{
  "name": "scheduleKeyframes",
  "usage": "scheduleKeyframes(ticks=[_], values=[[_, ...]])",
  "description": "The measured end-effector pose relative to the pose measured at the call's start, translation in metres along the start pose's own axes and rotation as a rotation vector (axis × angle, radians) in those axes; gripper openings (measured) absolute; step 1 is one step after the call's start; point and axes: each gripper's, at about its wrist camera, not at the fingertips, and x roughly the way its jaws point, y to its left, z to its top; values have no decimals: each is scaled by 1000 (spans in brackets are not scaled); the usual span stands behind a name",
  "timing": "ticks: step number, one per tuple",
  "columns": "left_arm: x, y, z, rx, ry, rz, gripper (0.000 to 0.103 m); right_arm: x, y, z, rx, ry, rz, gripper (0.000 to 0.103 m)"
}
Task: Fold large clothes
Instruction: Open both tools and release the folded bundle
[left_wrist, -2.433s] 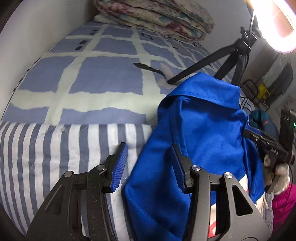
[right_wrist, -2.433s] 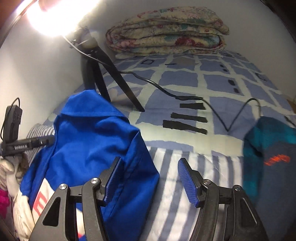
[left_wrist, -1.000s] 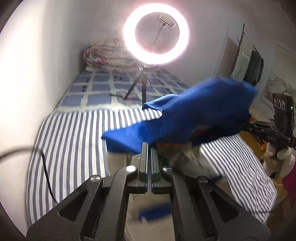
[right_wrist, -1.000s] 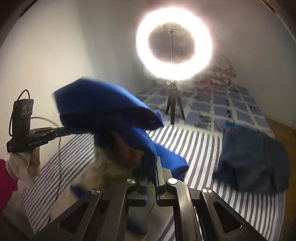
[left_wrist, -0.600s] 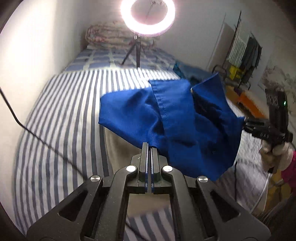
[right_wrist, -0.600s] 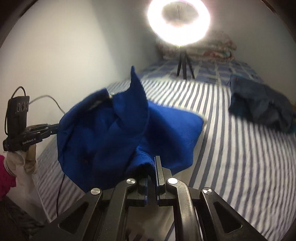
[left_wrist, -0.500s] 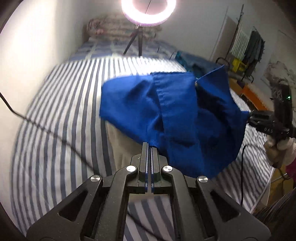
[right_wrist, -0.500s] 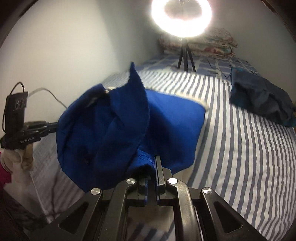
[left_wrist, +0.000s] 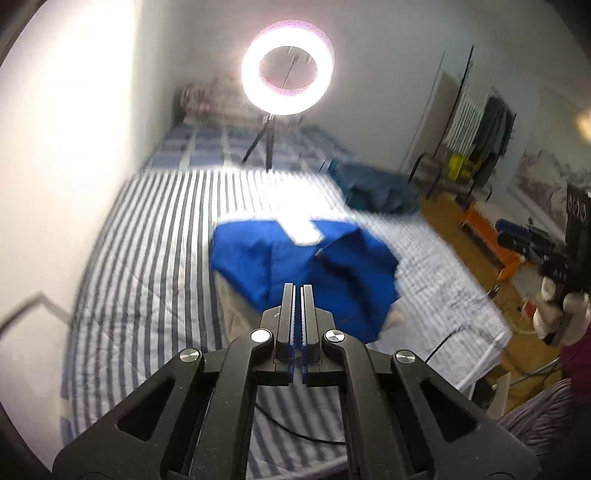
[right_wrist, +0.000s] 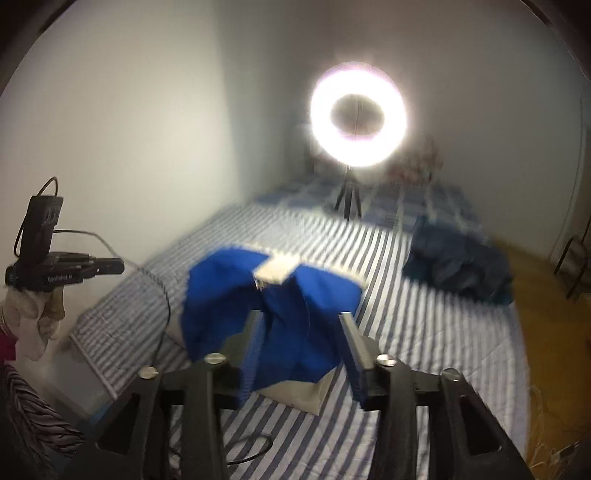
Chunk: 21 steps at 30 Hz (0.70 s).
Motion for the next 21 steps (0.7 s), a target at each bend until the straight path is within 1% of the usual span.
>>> scheduleKeyframes(ticks=[1, 2, 3, 5, 7, 9, 10, 13, 16, 18, 20, 21], values=[[-15, -5, 7, 1, -17, -5, 0, -20, 4, 6, -18, -26, -4, 57], [-28, -9, 13, 0, -32, -12, 0, -39, 7, 12, -30, -52, -9, 59], [-43, -15, 19, -4, -49, -20, 0, -51, 10, 17, -36, -67, -14, 64], [-71, -25, 33, -14, -79, -46, 0, -84, 15, 30, -49, -115, -16, 66], [-95, -30, 46, -25, -110, -61, 8, -106, 14, 42, -51, -145, -17, 70], [-120, -34, 59, -41, -145, -72, 35, -124, 10, 55, -39, -173, -13, 71], [-130, -35, 64, -51, -161, -79, 38, -131, 8, 59, -31, -183, -10, 71], [-155, -38, 82, -74, -177, -91, 38, -148, 1, 74, 0, -210, -8, 72], [-175, -38, 102, -89, -185, -87, 38, -157, -9, 91, 21, -224, -9, 72], [-188, -37, 116, -100, -185, -98, 38, -164, -14, 102, 27, -237, -10, 72], [-201, -37, 133, -91, -192, -86, 39, -173, -20, 114, 34, -251, -12, 72], [-205, -38, 138, -83, -195, -77, 41, -178, -22, 122, 28, -262, -21, 73]])
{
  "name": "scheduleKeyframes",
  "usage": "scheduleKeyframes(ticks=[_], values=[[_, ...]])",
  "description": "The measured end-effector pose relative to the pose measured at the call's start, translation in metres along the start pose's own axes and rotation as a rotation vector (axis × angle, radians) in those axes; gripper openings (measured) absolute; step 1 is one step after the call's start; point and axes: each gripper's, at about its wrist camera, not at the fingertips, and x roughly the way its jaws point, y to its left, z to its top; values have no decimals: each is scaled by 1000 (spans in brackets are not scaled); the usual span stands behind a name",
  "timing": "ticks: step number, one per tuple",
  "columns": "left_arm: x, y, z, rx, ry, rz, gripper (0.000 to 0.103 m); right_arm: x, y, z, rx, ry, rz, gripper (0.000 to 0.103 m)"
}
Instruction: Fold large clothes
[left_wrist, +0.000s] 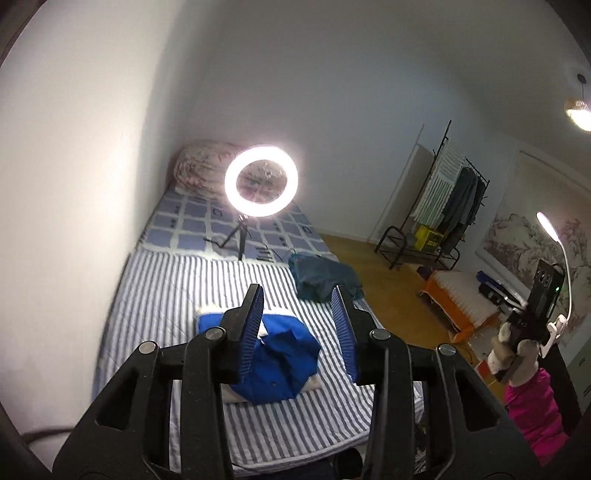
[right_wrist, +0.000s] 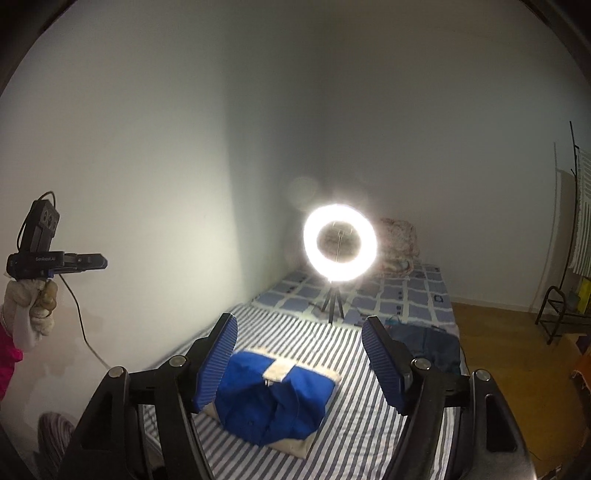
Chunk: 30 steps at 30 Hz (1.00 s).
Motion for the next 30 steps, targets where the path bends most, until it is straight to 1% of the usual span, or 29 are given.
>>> scheduleKeyframes(ticks=[1, 2, 3, 6, 8, 11, 13, 14, 16, 18, 21, 23, 27, 29, 30], values=[[-1, -1, 7, 15, 0, 12, 44, -1, -2, 8, -10, -11, -10, 77], [0, 0, 10, 20, -1, 20, 49, 2, -4, 12, -14, -11, -10, 79], [4, 3, 10, 18, -2, 26, 51, 5, -6, 14, -9, -1, -5, 83], [28, 18, -2, -9, 41, 22, 51, 31, -13, 0, 28, 55, 0, 83], [54, 33, -20, -45, 81, 22, 51, 56, -17, -23, 52, 113, -5, 83], [101, 65, -60, -140, 149, 11, 51, 92, -25, -67, 115, 198, 8, 83], [138, 88, -90, -207, 202, 26, 51, 115, -30, -96, 168, 248, 19, 83], [159, 103, -108, -262, 239, 23, 51, 126, -33, -108, 195, 271, 24, 83], [188, 120, -131, -333, 285, 16, 51, 153, -38, -138, 248, 319, 32, 83], [218, 136, -155, -403, 313, 13, 51, 179, -43, -171, 301, 360, 21, 83], [254, 158, -183, -505, 355, 6, 51, 212, -54, -210, 407, 425, 38, 83], [277, 172, -195, -551, 392, 11, 51, 234, -62, -236, 490, 468, 63, 83], [302, 190, -208, -577, 411, 40, 51, 271, -76, -275, 563, 541, 67, 83], [315, 203, -217, -655, 421, 29, 51, 290, -88, -293, 649, 568, 98, 83], [319, 208, -219, -675, 420, 24, 51, 295, -94, -299, 693, 571, 110, 83]])
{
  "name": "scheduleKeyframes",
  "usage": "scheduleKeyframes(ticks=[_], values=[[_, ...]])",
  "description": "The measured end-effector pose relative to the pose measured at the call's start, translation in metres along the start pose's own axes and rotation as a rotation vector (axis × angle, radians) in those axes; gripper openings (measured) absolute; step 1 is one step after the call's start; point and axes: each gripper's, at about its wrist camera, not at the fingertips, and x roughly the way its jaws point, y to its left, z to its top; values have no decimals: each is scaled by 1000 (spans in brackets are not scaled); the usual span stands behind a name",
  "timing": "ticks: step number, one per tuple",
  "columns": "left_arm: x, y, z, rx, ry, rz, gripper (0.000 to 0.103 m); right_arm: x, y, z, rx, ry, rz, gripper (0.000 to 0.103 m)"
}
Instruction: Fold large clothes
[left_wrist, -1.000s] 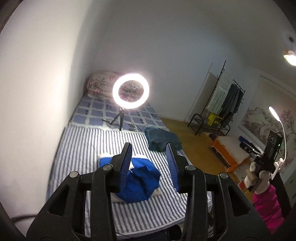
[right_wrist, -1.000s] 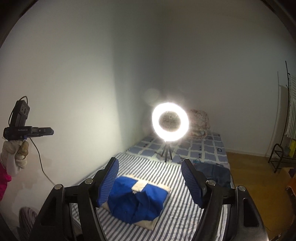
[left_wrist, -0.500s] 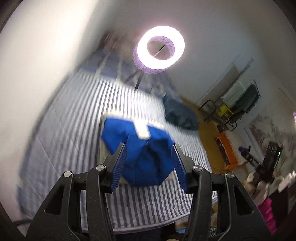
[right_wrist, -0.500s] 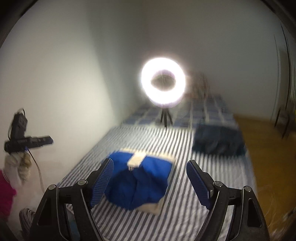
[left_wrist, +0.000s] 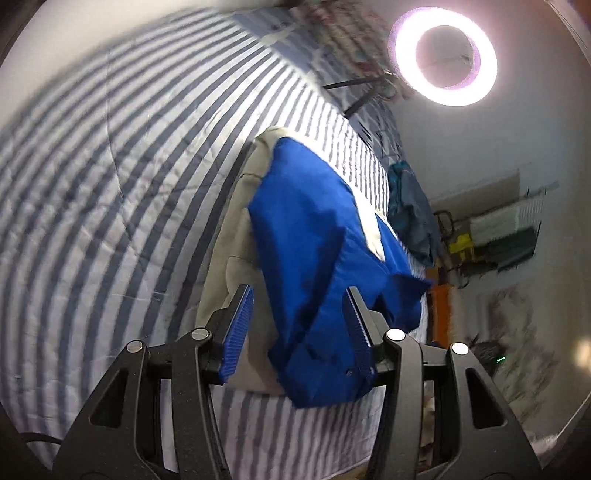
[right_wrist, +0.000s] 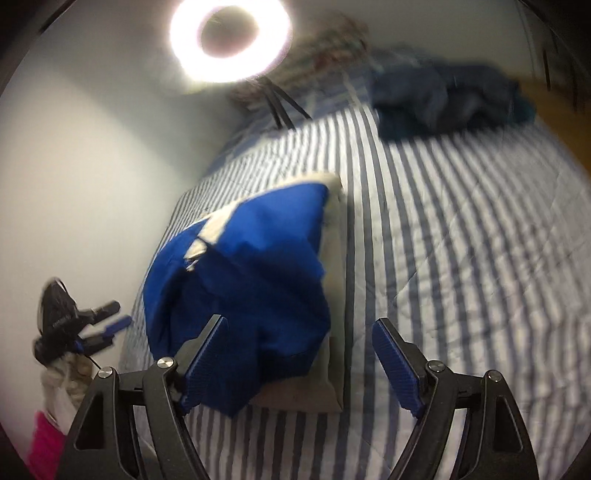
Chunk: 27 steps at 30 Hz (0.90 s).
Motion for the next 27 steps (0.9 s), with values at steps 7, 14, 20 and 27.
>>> scheduleKeyframes(ticks=[7, 14, 20, 27], values=[[34, 17, 15, -43, 25, 6, 51, 39, -21, 12, 98, 61, 88, 69], [48, 4, 17, 24, 50, -25, 0, 53, -18, 14, 148, 131, 235, 6], [22, -2, 4, 16, 51, -49, 0, 26, -3, 16, 121, 124, 274, 0], [47, 34, -11, 5, 120, 60, 0, 58, -34, -10, 163, 224, 144, 0]])
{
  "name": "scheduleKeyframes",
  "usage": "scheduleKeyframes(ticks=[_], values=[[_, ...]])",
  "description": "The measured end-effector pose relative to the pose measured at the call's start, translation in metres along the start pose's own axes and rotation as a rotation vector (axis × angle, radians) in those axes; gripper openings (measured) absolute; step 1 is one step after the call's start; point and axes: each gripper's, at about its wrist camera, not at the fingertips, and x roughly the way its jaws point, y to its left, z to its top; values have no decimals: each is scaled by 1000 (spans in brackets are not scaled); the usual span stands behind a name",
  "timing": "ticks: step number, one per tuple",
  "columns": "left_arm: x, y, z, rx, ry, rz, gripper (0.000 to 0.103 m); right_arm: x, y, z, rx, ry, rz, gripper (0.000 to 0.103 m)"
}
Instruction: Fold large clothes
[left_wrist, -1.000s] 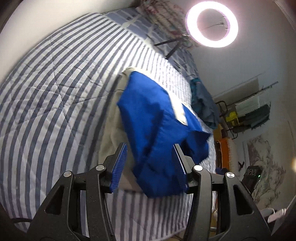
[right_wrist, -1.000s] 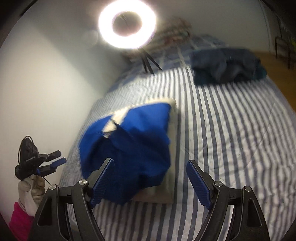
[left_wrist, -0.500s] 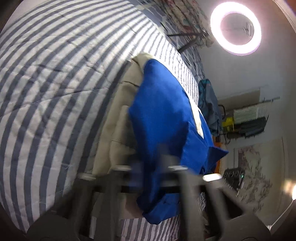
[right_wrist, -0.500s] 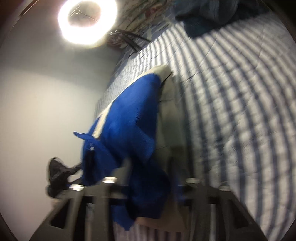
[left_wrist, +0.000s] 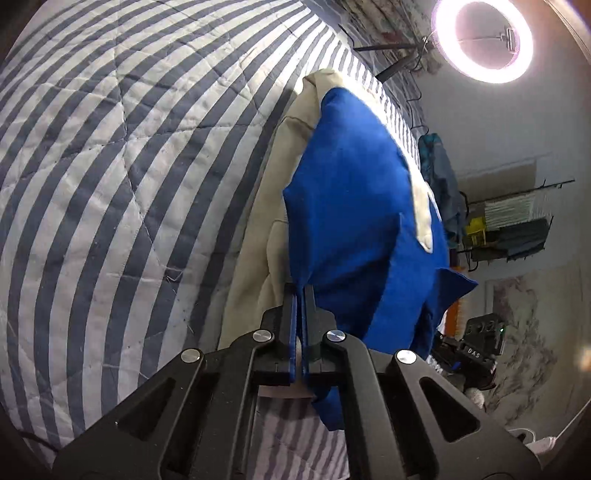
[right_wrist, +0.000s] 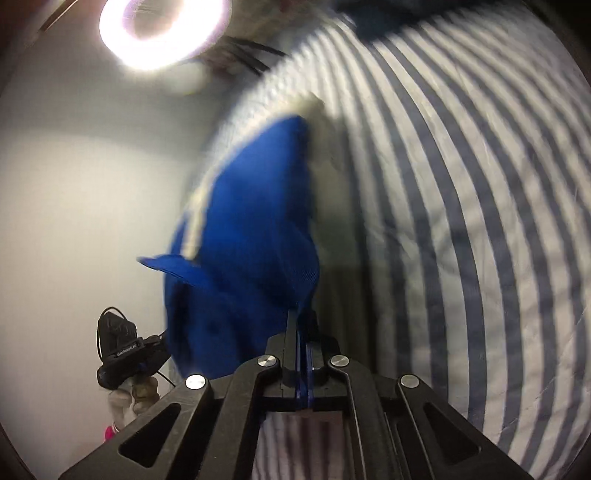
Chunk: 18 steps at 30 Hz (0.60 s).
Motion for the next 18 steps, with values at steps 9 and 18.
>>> scheduleKeyframes(ticks=[9, 18], values=[[-53, -44, -3, 201, -93, 74, 0, -59, 68, 4, -326, -124, -167, 35], [-54, -96, 44, 354, -251, 154, 0, -42, 104, 47, -448, -272, -159, 30]])
